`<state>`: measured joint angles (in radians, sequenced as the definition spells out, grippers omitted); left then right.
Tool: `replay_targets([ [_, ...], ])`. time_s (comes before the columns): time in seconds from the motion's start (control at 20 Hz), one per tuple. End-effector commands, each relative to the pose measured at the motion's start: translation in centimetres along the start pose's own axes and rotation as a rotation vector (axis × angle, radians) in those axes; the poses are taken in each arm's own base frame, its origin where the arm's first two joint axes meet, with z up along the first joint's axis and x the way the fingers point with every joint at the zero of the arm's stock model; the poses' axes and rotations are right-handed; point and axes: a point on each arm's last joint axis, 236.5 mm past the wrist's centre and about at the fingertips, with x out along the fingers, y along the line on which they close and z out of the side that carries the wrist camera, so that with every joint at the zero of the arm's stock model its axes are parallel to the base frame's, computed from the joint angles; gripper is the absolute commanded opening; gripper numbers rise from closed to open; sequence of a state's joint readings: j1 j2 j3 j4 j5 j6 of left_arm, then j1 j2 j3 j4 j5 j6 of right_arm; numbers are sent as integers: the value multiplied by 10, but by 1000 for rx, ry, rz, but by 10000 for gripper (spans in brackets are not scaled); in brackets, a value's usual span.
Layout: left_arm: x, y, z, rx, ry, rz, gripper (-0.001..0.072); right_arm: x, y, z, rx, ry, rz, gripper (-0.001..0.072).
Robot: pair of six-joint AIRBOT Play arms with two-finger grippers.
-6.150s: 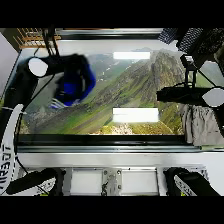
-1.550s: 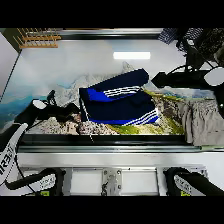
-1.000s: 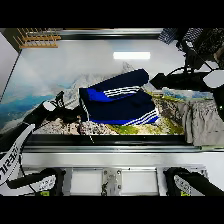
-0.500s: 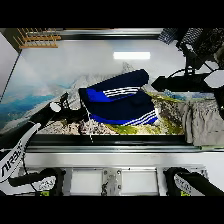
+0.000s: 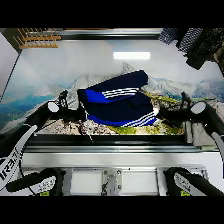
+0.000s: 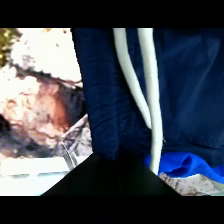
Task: Fold the clothes and pants, and hang the long-sleeved shirts on hangers.
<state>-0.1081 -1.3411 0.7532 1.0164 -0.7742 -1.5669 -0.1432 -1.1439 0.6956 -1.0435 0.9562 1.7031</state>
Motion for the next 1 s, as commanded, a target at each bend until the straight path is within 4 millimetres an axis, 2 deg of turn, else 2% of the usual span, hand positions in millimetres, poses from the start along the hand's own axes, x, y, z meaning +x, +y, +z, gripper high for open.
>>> replay_targets([
  [0.0,-2,1,0,12,-2,6,11,41,4,-16,166,-35,121,494],
  [0.15,-2,1,0,12,-2,7,11,56,20,-24,118,-21,154,494],
  [0.3,-2,1,1,12,-5,6,11,63,23,-18,82,-62,148,478],
  [0.4,-2,1,1,12,-5,7,11,63,23,-12,49,-91,144,256],
  [0.5,-2,1,1,12,-5,6,11,62,23,-9,7,-104,141,191],
  [0.55,-2,0,1,12,-5,6,12,60,25,-6,-56,-113,136,4],
  [0.6,-5,-2,3,16,-16,1,11,54,31,1,-103,-129,134,3],
  [0.7,-27,-18,16,48,-69,-28,11,25,55,25,-257,-189,130,2],
  [0.75,-48,-36,29,78,-119,-59,11,-1,75,42,-361,-238,124,2],
  [0.85,-109,-79,54,161,-239,-131,11,-71,119,74,-559,-362,103,2],
  [0.95,-185,-124,63,258,-358,-207,11,-161,166,95,-704,-522,98,2],
])
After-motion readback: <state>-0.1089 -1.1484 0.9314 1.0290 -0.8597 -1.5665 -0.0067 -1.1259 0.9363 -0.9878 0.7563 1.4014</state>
